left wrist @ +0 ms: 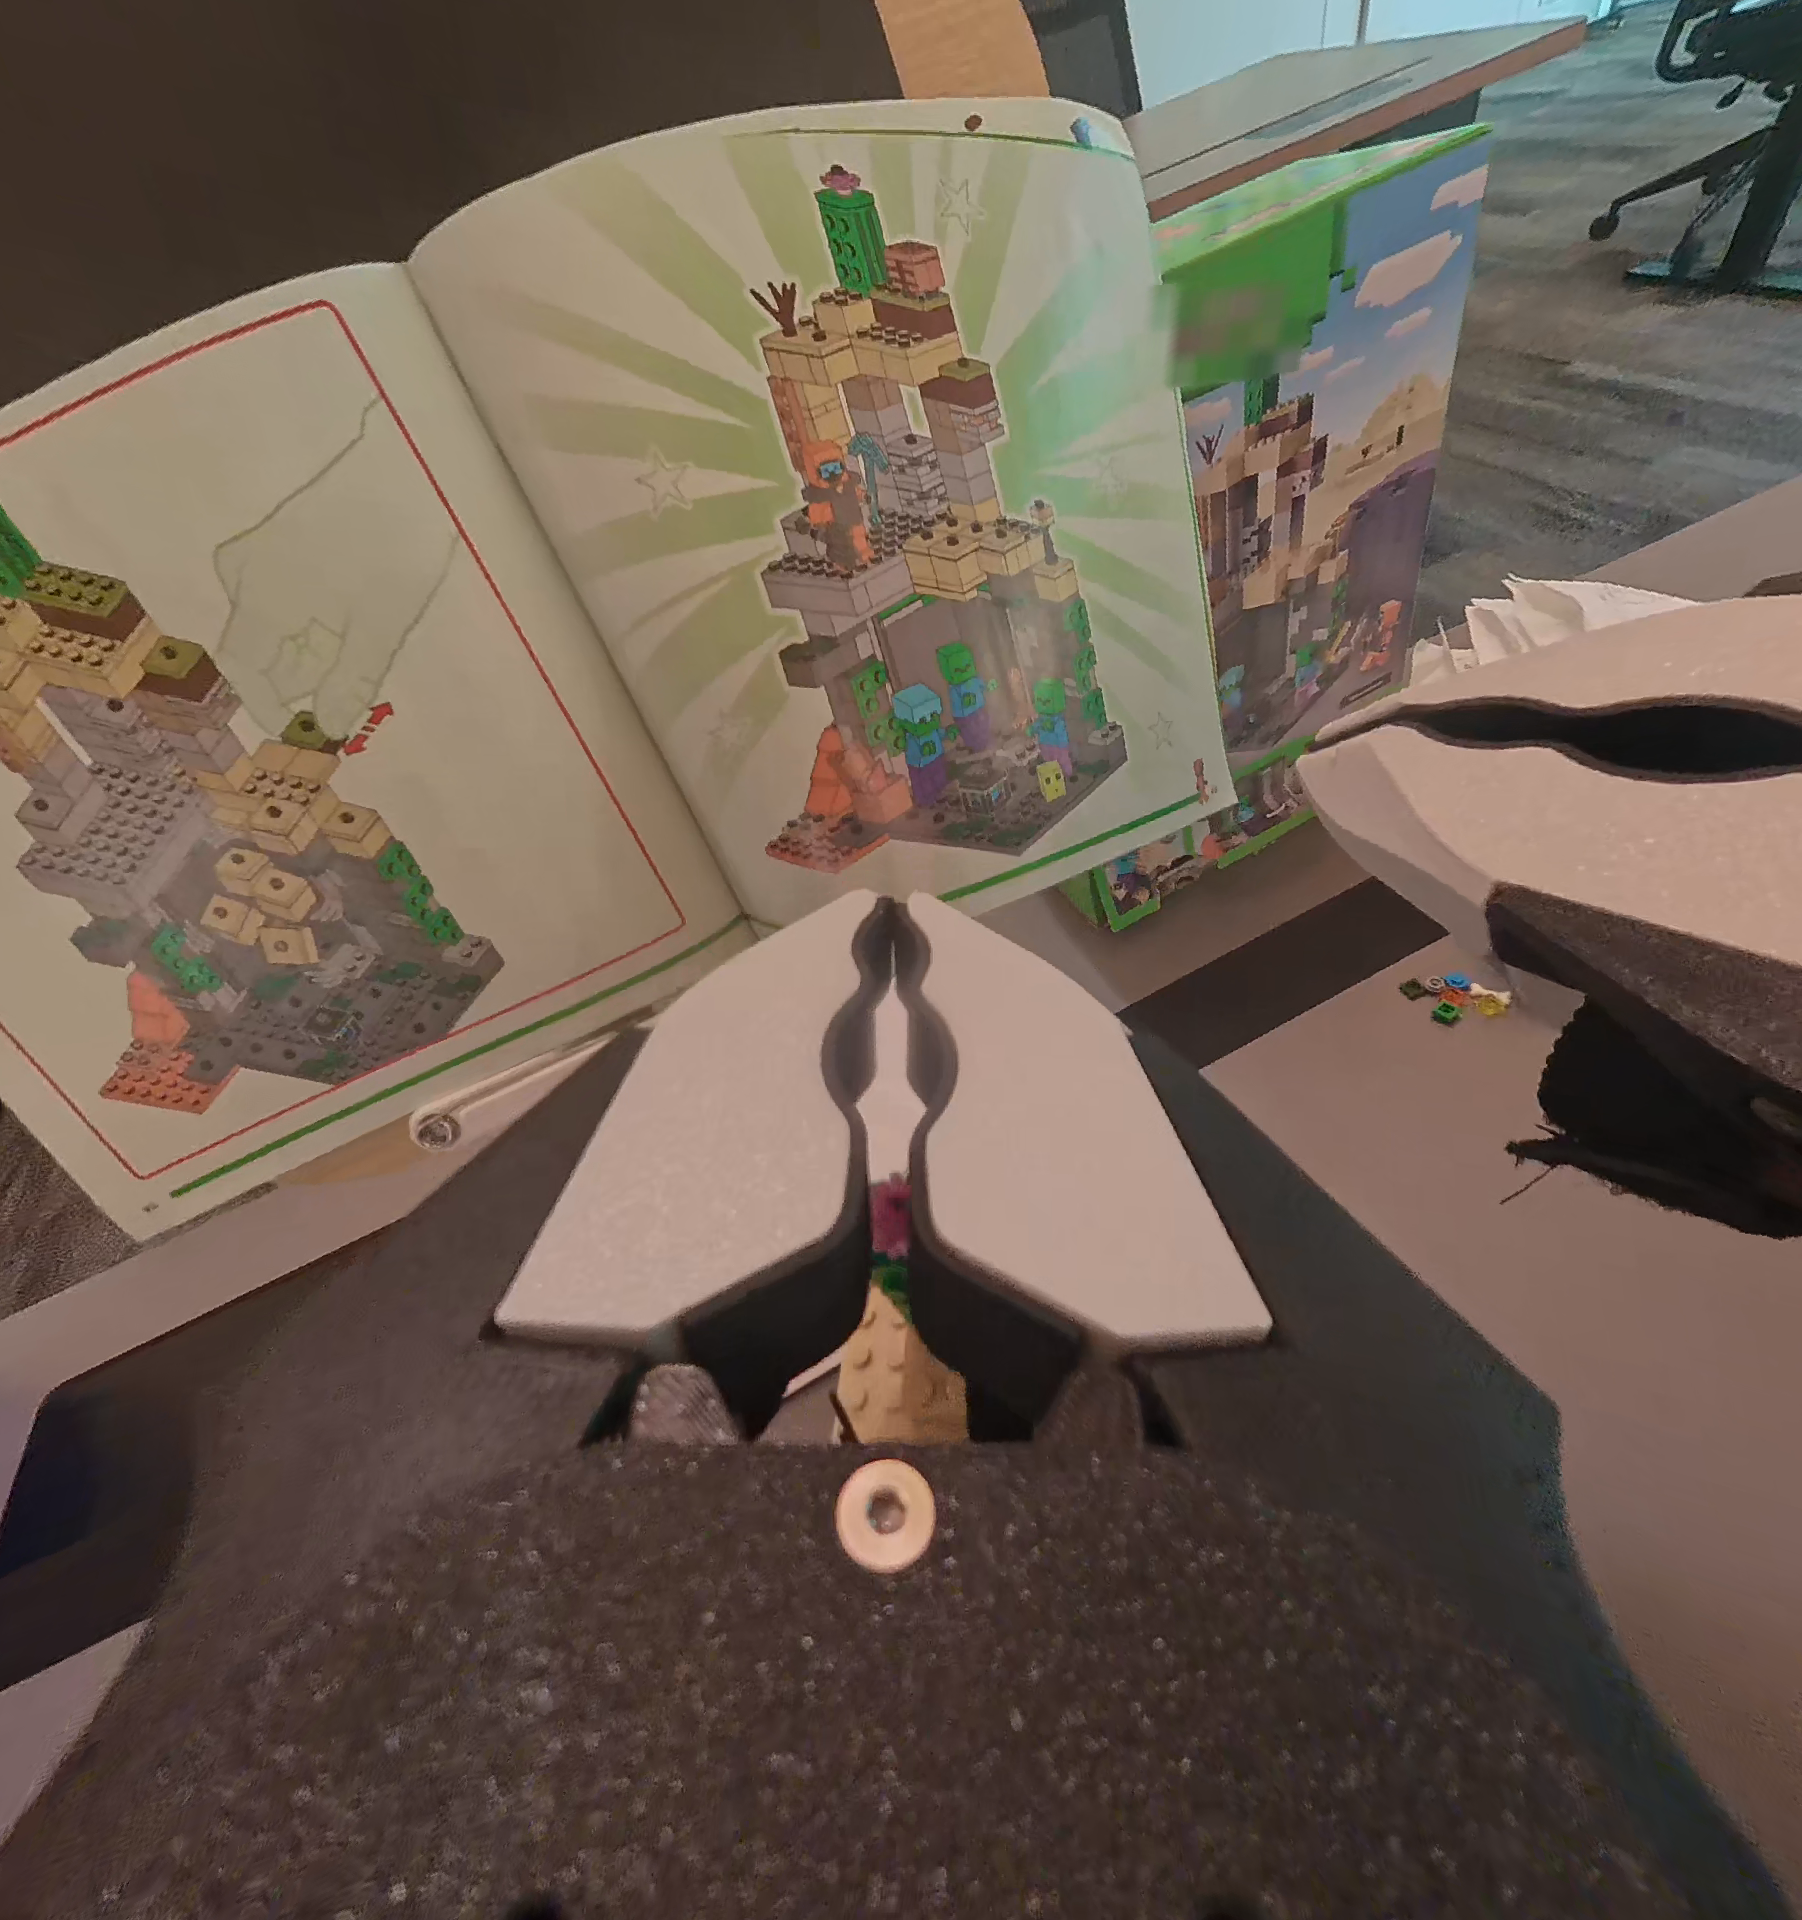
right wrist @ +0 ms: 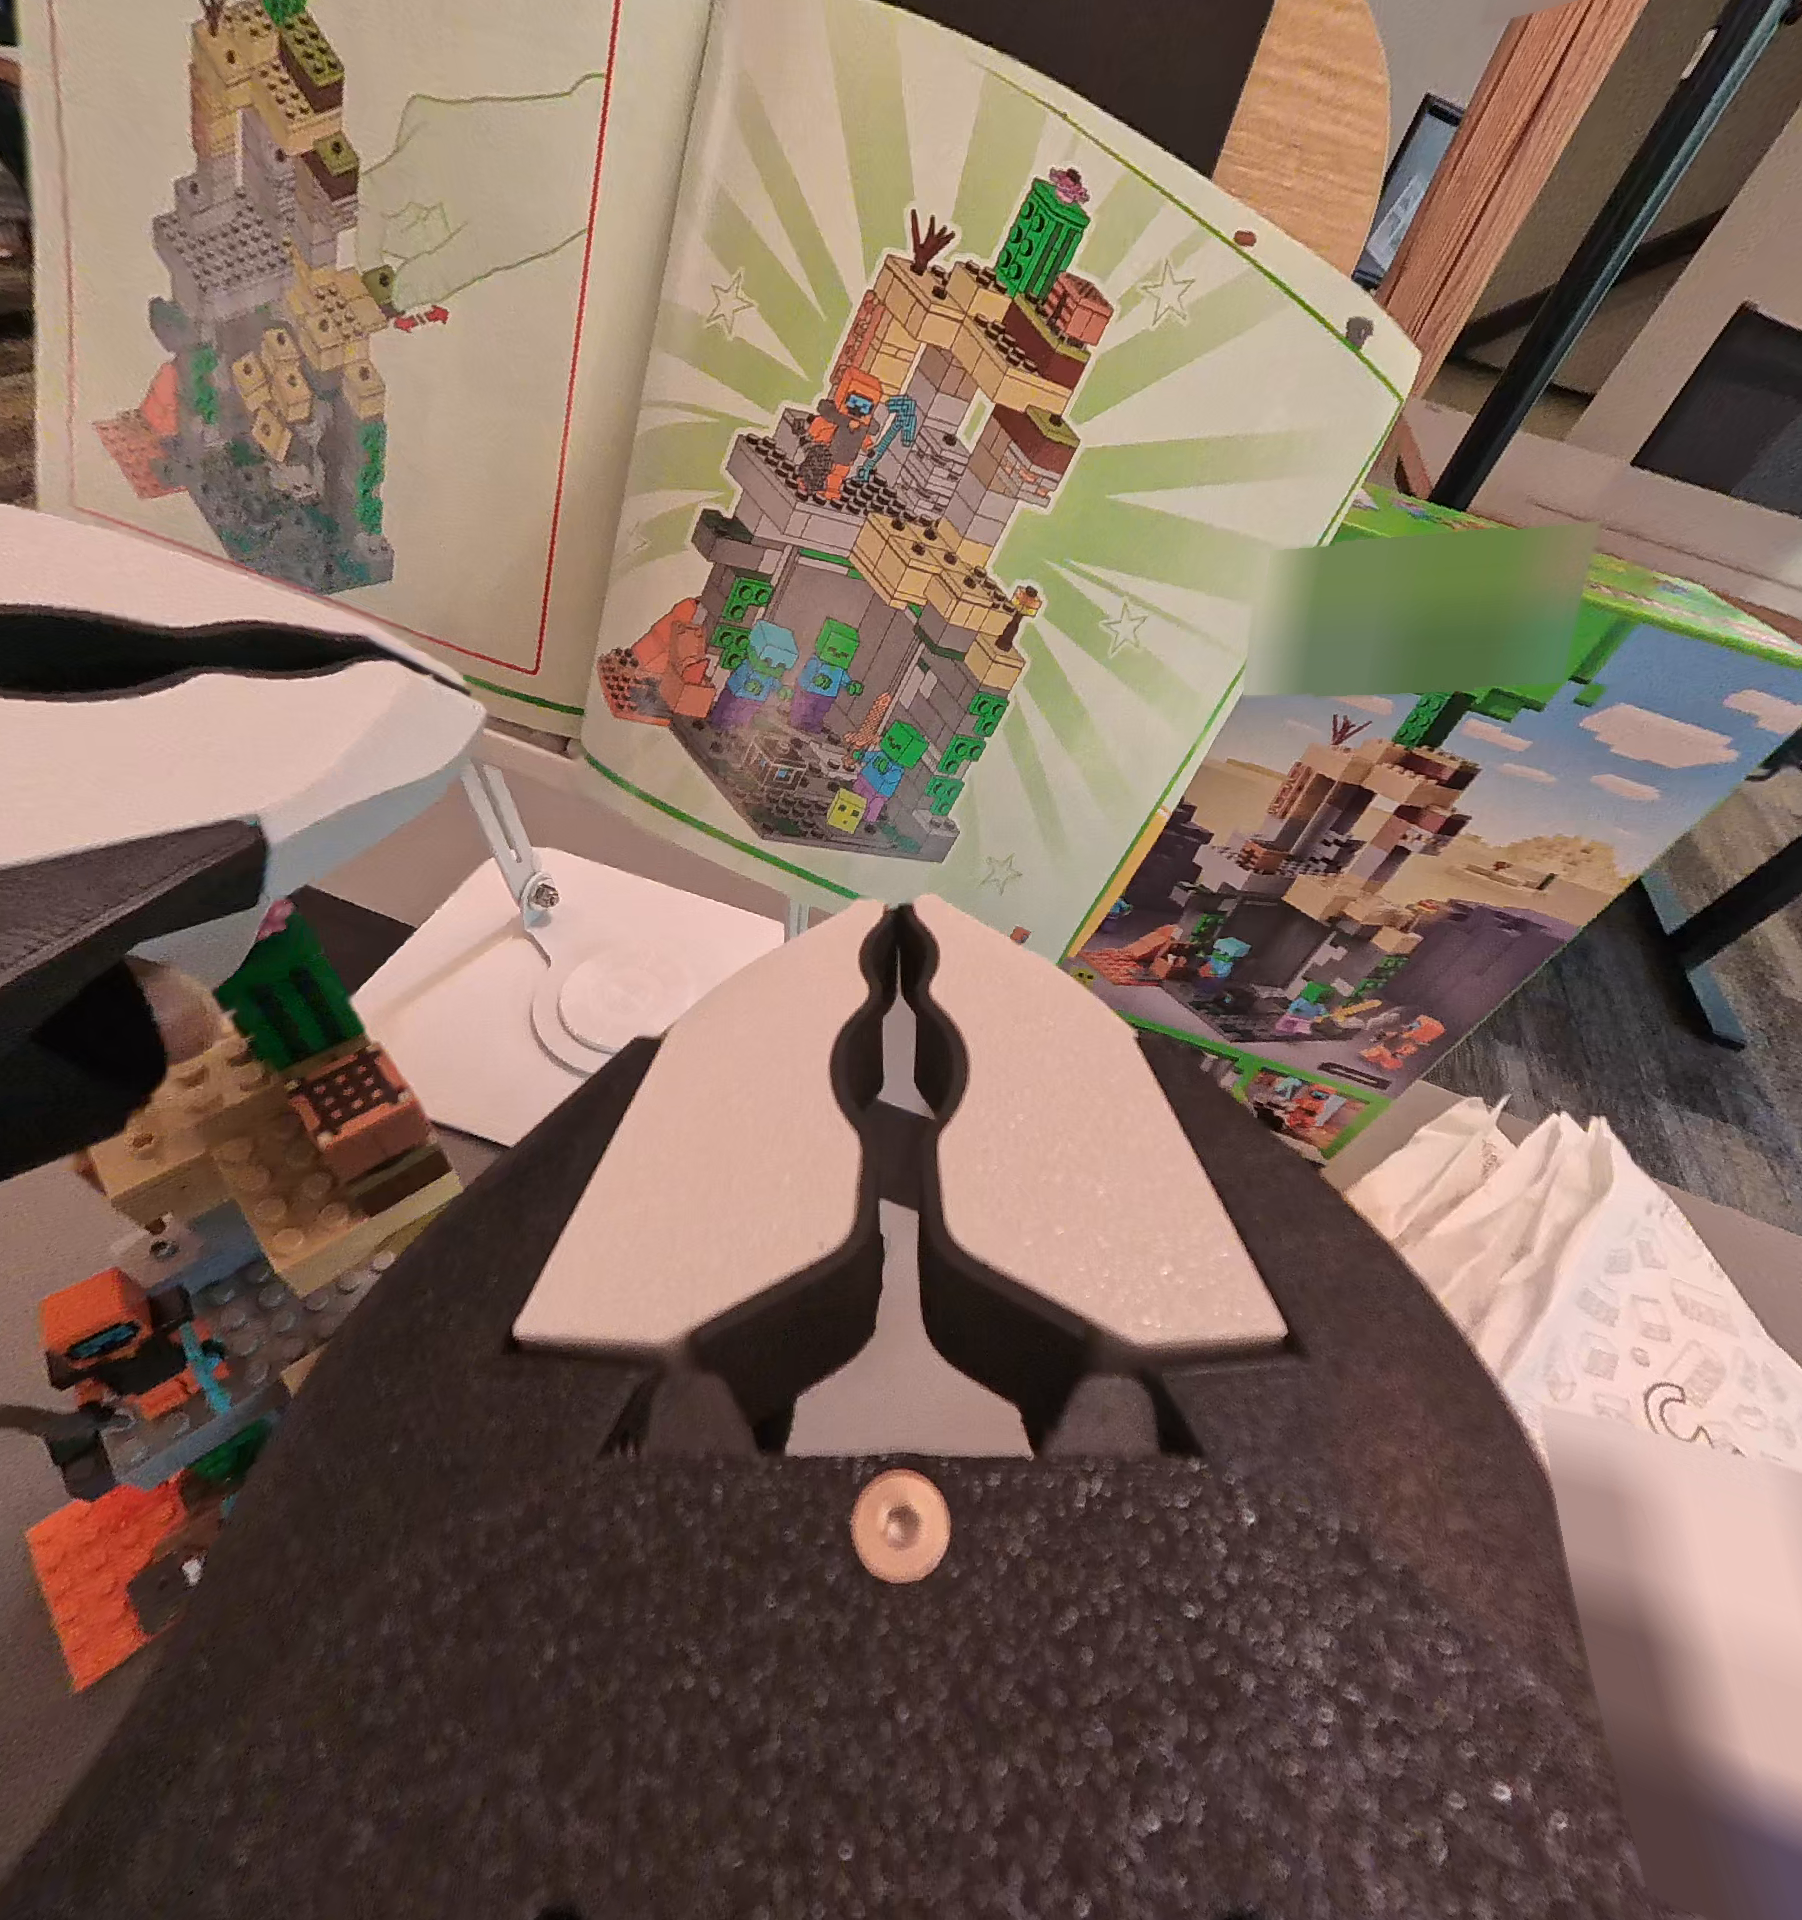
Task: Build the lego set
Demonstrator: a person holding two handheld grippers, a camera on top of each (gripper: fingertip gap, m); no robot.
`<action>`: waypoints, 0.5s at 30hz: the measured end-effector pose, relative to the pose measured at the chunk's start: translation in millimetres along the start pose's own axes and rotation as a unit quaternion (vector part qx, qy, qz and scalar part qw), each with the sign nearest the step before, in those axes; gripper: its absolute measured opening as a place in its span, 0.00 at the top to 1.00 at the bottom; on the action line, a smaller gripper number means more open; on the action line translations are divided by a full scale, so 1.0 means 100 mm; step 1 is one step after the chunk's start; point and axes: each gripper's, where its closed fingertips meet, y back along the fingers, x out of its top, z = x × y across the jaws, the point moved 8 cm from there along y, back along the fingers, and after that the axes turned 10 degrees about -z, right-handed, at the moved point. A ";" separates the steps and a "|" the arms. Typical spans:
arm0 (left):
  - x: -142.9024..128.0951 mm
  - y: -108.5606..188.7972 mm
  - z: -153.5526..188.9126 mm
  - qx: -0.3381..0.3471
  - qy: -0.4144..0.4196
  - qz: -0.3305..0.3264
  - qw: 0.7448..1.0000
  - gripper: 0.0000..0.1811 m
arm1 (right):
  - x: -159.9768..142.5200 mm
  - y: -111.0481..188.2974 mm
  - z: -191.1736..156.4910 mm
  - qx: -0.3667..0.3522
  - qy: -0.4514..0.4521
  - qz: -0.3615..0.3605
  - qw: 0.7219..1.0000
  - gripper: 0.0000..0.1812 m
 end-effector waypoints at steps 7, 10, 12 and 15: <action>-0.35 0.37 0.02 -0.009 0.012 0.023 1.000 1.00 | -0.22 0.20 -0.18 0.008 0.016 0.014 1.000 1.00; -0.57 0.53 0.04 -0.021 0.030 0.024 0.999 1.00 | -0.34 0.30 -0.32 0.010 0.023 0.017 1.000 1.00; -0.73 0.63 0.05 -0.020 0.040 0.024 0.999 1.00 | -0.42 0.38 -0.43 0.013 0.026 0.017 0.999 1.00; -0.98 0.75 0.09 -0.026 0.057 0.016 0.998 1.00 | -0.55 0.50 -0.59 0.014 0.032 0.018 0.999 1.00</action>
